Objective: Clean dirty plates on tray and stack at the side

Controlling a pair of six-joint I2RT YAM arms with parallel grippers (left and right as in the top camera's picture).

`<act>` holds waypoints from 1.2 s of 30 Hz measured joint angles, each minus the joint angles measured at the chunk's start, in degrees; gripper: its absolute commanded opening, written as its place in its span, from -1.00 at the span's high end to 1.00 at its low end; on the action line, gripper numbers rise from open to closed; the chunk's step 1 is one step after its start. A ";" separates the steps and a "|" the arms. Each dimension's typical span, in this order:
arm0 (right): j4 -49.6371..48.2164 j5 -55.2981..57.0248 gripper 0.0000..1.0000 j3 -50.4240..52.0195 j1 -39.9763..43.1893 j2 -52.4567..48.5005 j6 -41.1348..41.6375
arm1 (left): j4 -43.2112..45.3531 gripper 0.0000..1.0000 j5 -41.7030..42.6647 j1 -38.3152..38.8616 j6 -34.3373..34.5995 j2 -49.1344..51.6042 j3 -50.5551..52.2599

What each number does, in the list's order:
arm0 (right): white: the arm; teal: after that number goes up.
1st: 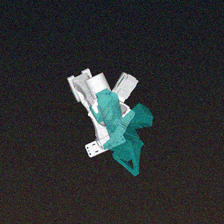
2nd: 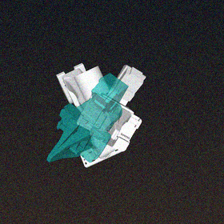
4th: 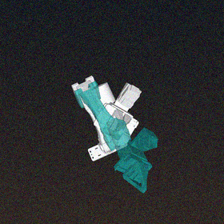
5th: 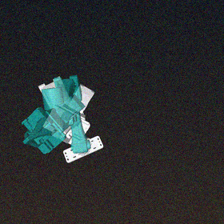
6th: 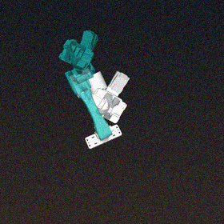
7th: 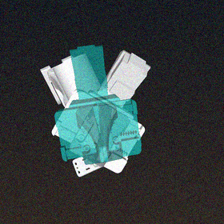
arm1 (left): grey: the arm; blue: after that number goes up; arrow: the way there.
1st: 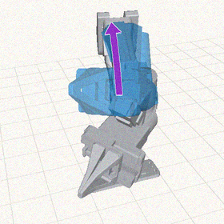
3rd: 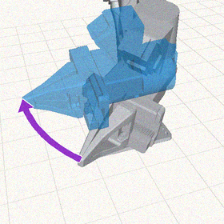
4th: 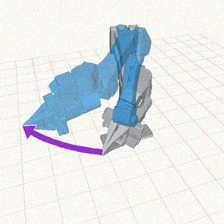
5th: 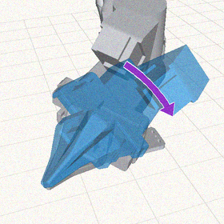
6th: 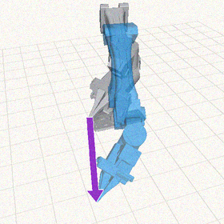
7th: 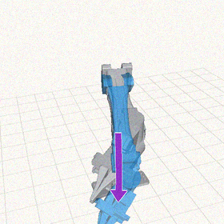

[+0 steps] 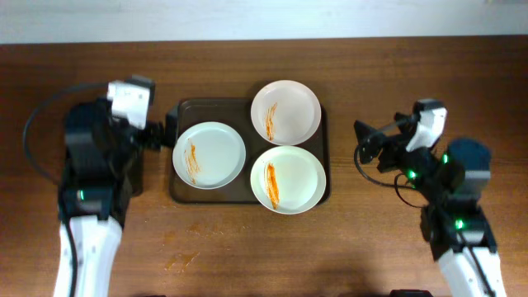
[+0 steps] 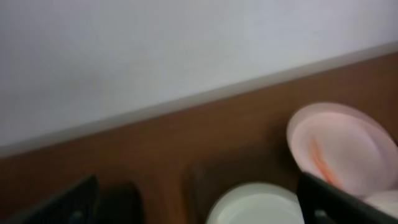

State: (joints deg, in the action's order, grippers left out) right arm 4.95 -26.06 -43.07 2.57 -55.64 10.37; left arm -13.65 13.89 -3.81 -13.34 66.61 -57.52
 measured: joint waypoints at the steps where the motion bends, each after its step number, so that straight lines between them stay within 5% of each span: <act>1: 6.29 -0.76 -0.97 -5.07 0.00 -4.20 -0.39 | -4.61 -0.98 1.20 -0.07 0.00 5.07 -6.19; 6: 31.67 -1.66 -0.96 -29.53 0.00 -23.17 -3.08 | -37.73 -0.98 5.01 -0.07 -1.86 29.64 -39.06; 12: 28.94 -2.12 -0.97 -34.64 -1.05 -30.80 -1.29 | -48.74 -0.98 9.81 -0.04 -2.10 34.97 -44.28; 15: 28.94 3.72 -0.91 -36.11 -13.11 -34.01 2.40 | -48.30 -0.96 12.11 0.00 -0.63 34.97 -44.28; 17: 30.67 6.99 -0.77 -40.24 -20.50 -39.08 4.31 | -46.71 -0.96 0.50 0.11 9.84 34.99 -44.30; 19: 31.28 11.04 -0.41 -49.70 -27.41 -48.33 6.60 | -46.75 -0.96 -11.54 0.02 16.52 34.99 -44.35; 22: 30.51 16.39 -0.06 -53.64 -35.19 -57.42 10.62 | -47.25 -0.87 -20.09 -1.88 22.38 35.17 -44.41; 26: 28.37 18.32 0.03 -53.68 -39.54 -64.89 13.49 | -49.27 -0.87 -22.95 -9.38 25.05 39.93 -44.61; 36: 29.55 19.63 0.24 -53.72 -39.89 -71.95 17.07 | -48.92 -0.89 -23.61 -9.77 25.20 46.56 -44.61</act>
State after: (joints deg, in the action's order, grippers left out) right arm 34.50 -6.44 -96.79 -37.32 -127.59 27.44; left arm -62.57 -9.72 -13.58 11.86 113.16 -102.13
